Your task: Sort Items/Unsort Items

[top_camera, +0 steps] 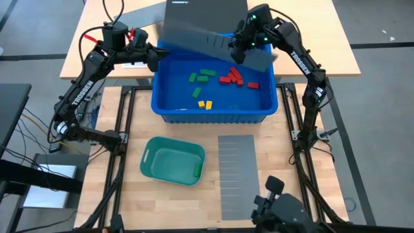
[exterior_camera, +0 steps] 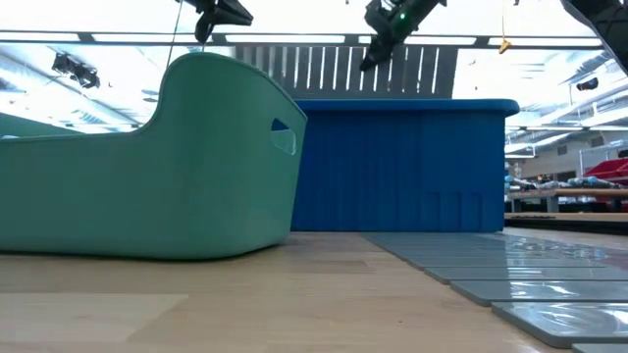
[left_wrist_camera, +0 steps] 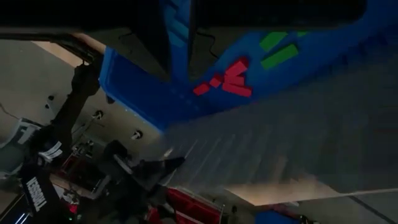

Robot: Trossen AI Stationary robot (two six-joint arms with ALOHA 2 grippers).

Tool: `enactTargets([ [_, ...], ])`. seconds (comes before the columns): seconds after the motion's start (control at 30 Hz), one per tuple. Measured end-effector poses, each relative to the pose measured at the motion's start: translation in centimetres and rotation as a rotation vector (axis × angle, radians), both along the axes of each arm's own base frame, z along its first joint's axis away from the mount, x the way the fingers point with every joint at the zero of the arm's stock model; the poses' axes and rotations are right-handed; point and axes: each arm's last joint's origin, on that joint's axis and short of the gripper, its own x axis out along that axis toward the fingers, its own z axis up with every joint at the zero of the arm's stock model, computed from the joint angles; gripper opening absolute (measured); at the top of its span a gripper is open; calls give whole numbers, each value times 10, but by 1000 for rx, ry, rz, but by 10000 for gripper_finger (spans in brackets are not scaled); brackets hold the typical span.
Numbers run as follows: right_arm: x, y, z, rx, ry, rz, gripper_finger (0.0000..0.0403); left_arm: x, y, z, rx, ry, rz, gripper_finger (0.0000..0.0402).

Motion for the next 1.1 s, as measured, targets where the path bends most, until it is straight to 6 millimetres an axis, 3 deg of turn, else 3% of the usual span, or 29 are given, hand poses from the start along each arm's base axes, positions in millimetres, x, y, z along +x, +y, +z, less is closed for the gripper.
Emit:
enactTargets([
  [0.4, -18, 27, 31, 10, -100, -56, 0, 1, 1, 3, 30, -22, 0, 58],
  [0.6, -26, 55, 48, 144, -217, -72, 0, 1, 1, 3, 29, -22, 0, 58],
  [1.1, -35, 183, 74, 631, -297, -30, 0, 0, 1, 3, 57, -10, -8, 58],
])
